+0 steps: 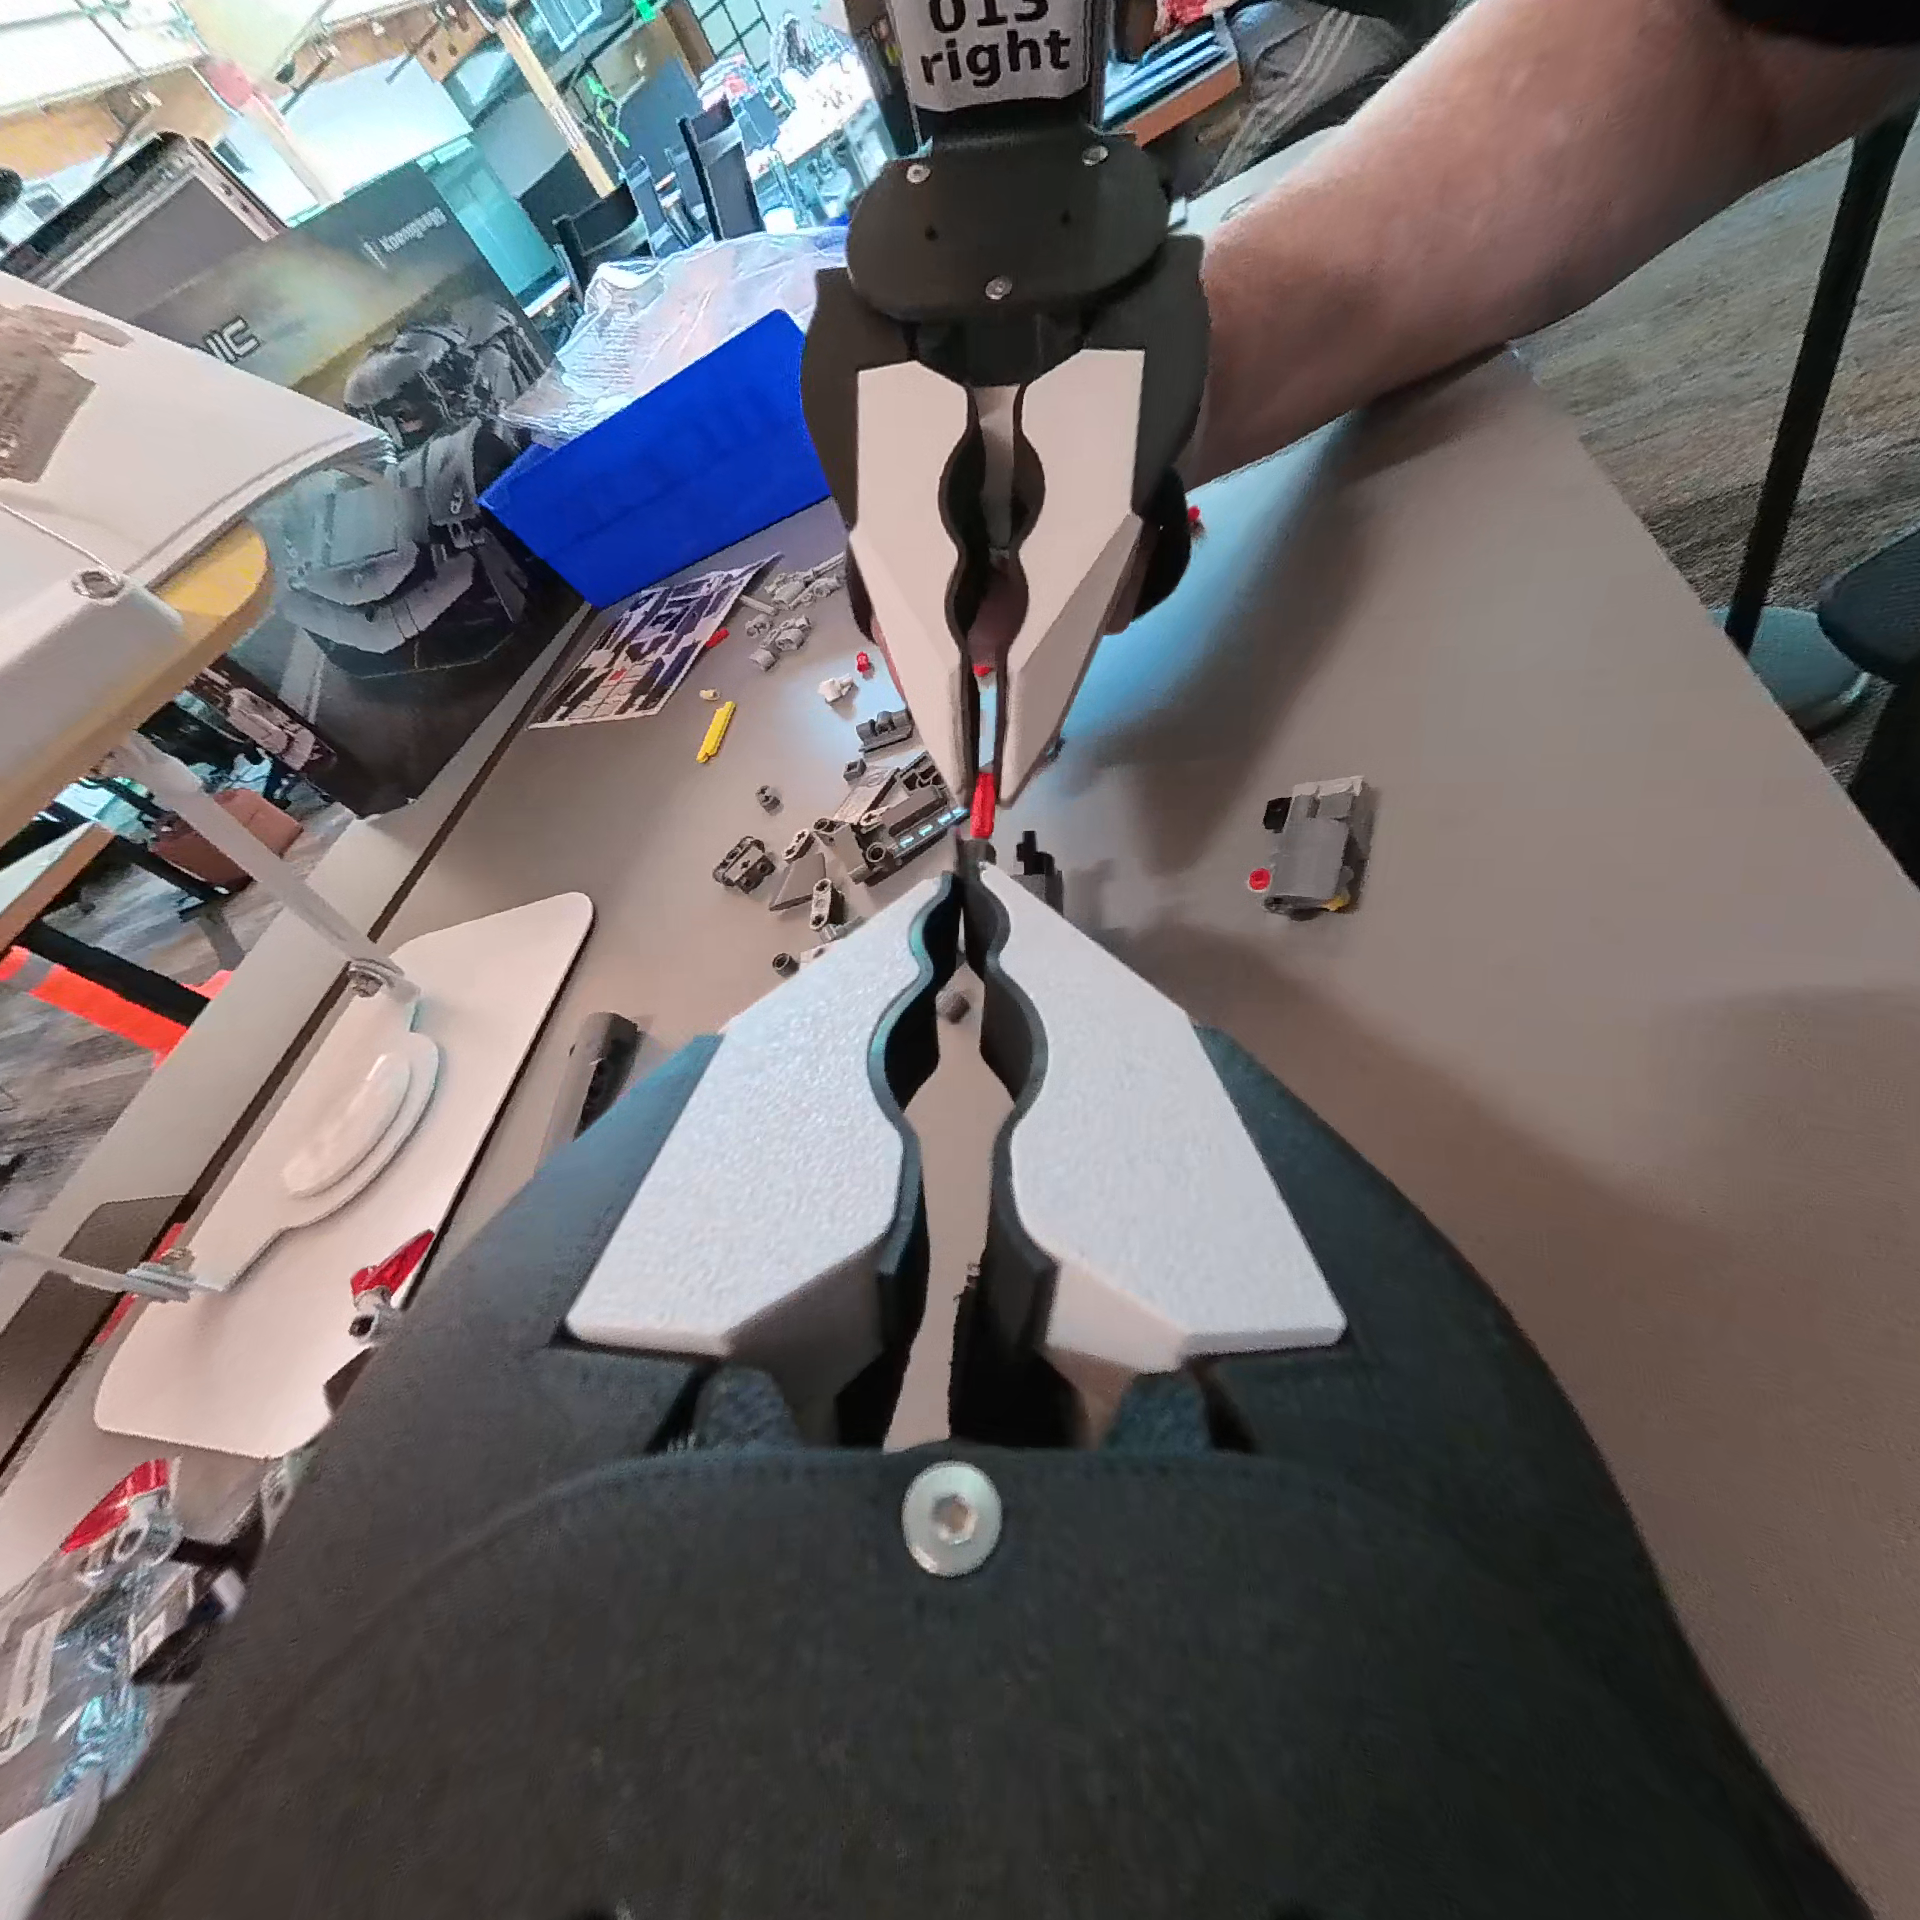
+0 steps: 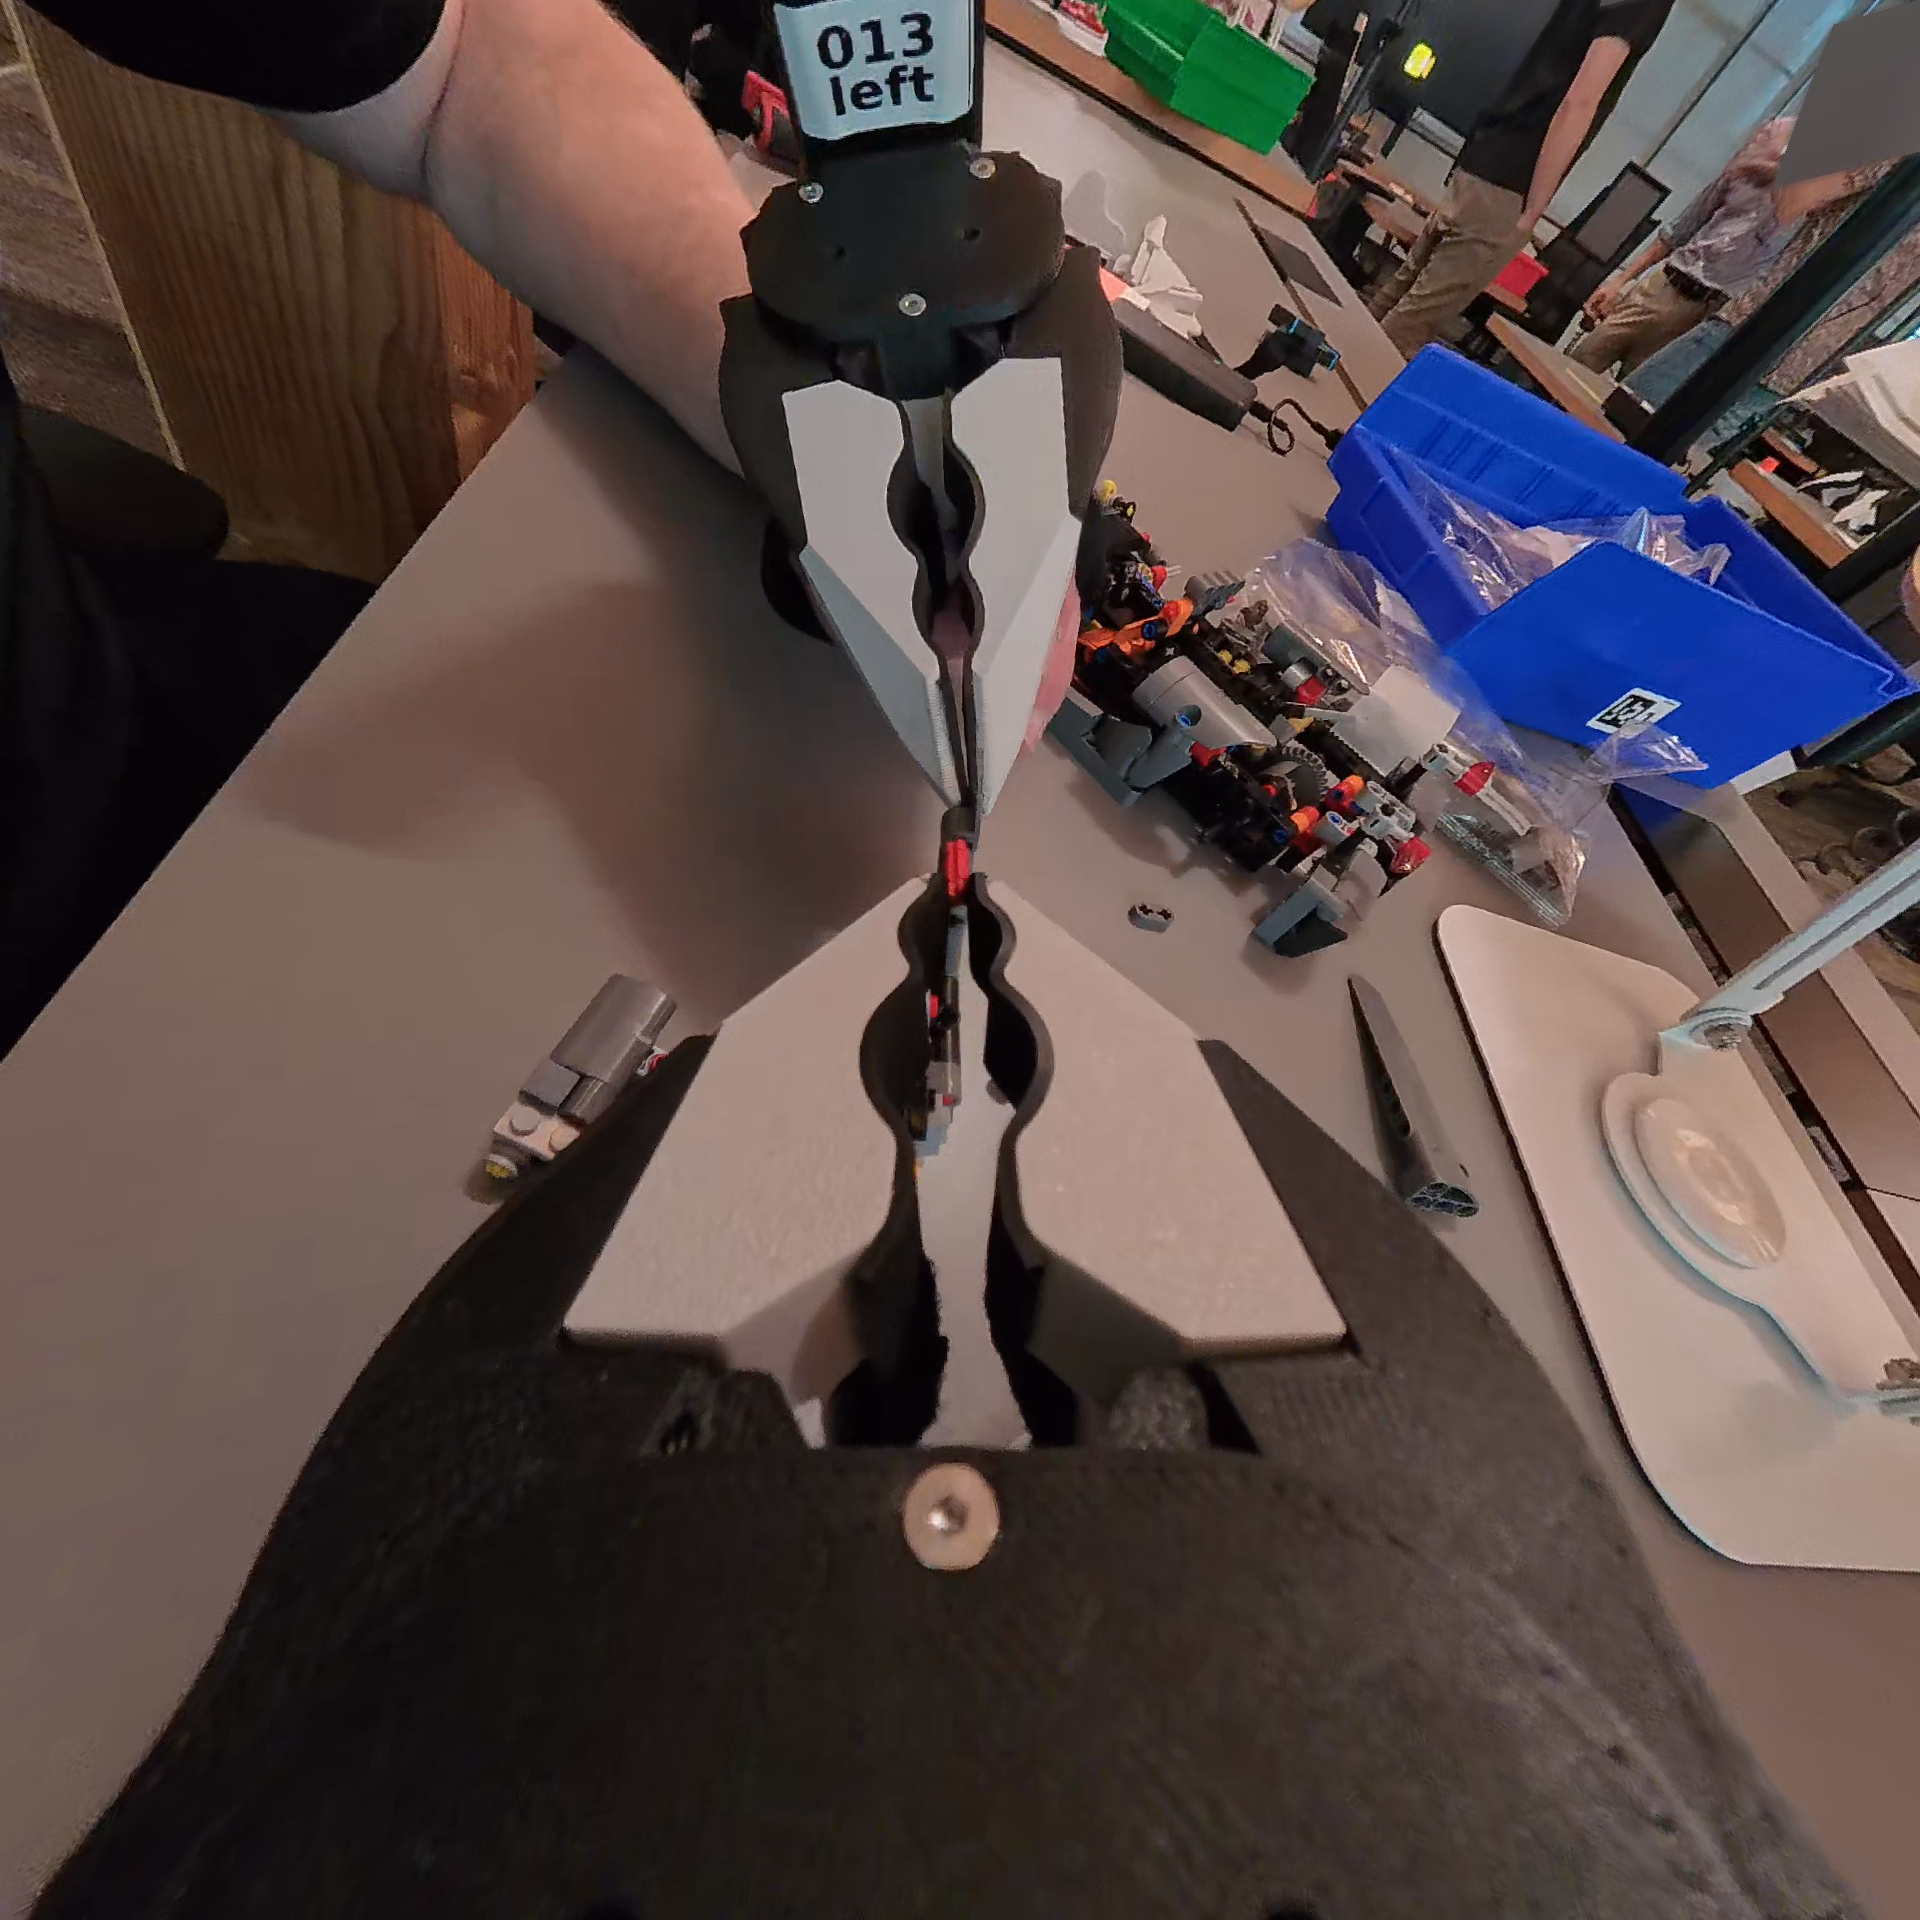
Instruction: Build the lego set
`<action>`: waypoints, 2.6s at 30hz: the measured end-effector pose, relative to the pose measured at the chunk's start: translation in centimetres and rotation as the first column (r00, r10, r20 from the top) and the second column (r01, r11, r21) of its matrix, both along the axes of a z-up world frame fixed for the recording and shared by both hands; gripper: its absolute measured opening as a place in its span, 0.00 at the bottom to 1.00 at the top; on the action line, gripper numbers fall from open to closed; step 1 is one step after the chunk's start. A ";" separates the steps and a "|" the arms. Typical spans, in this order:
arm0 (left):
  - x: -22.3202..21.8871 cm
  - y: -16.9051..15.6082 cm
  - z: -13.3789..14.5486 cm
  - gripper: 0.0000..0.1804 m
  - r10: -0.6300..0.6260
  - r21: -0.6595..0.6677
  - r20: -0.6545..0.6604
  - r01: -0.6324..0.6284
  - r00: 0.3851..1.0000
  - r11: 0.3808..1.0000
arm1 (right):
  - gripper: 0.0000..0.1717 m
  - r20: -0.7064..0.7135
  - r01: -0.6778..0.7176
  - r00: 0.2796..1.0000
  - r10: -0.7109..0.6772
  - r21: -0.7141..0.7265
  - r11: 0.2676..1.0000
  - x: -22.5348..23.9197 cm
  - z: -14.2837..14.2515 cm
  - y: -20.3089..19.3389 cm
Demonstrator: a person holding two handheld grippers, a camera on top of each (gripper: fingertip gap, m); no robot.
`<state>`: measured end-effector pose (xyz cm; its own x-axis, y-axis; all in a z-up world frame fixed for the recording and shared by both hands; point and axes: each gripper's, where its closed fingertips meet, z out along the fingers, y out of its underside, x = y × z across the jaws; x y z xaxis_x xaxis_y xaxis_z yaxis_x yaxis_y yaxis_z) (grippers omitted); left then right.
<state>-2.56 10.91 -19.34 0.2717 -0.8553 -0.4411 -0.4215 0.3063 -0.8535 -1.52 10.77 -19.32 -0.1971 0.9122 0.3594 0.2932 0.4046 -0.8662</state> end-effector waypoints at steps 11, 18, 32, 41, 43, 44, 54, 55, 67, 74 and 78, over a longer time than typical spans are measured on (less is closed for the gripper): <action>0.1 0.1 -0.1 0.00 -0.007 -0.025 0.013 0.007 1.000 1.000 | 0.00 -0.002 0.001 1.000 -0.001 -0.005 1.000 -0.1 -0.1 0.2; 0.1 0.1 -0.2 0.00 -0.012 -0.028 0.015 0.012 1.000 1.000 | 0.00 0.003 0.002 1.000 -0.002 -0.007 1.000 -0.2 -0.5 0.2; -0.2 -0.2 -0.7 0.00 -0.024 -0.027 -0.018 0.023 1.000 0.999 | 0.00 0.013 0.007 1.000 -0.006 -0.052 0.999 -0.6 -0.9 0.1; -0.3 -0.1 -1.4 0.00 -0.007 -0.006 -0.066 0.006 0.998 1.000 | 0.00 0.016 0.015 1.000 -0.014 -0.046 0.999 -0.7 -1.1 0.3; -0.3 -0.1 -1.6 0.00 -0.006 -0.003 -0.079 0.006 0.997 1.000 | 0.00 0.020 0.014 1.000 -0.013 -0.044 0.999 -0.7 -1.1 0.3; -0.3 0.0 -1.6 0.00 -0.004 -0.003 -0.079 0.003 0.997 1.000 | 0.00 0.021 0.013 1.000 -0.012 -0.044 0.999 -0.7 -1.1 0.3; -0.4 0.5 -1.5 0.00 0.005 -0.017 -0.069 -0.006 0.998 1.000 | 0.00 0.031 0.005 1.000 -0.004 -0.030 1.000 -0.6 -1.1 0.3; -0.4 0.5 -1.5 0.00 0.002 -0.022 -0.065 -0.003 0.998 1.000 | 0.00 0.027 0.009 1.000 -0.008 -0.028 1.000 -0.5 -1.0 0.5; -0.4 0.3 -1.2 0.00 -0.017 -0.059 -0.040 0.015 0.999 0.998 | 0.00 0.027 0.012 1.000 -0.014 0.060 0.998 -0.6 -1.2 0.5; -0.4 0.2 -0.7 0.00 -0.038 -0.123 0.002 0.038 0.999 0.992 | 0.00 -0.002 0.028 1.000 -0.028 0.168 0.985 -0.8 -0.8 0.2; -0.4 0.3 -0.4 0.00 -0.035 -0.146 0.025 0.038 0.999 0.988 | 0.00 -0.024 0.043 0.999 -0.039 0.200 0.979 -0.9 -0.6 0.3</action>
<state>-2.99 11.19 -19.76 0.2477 -0.9199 -0.3042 -0.3926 0.1917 -0.8995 -2.38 11.02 -19.93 -0.1520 0.8282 0.5395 0.2969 0.5588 -0.7743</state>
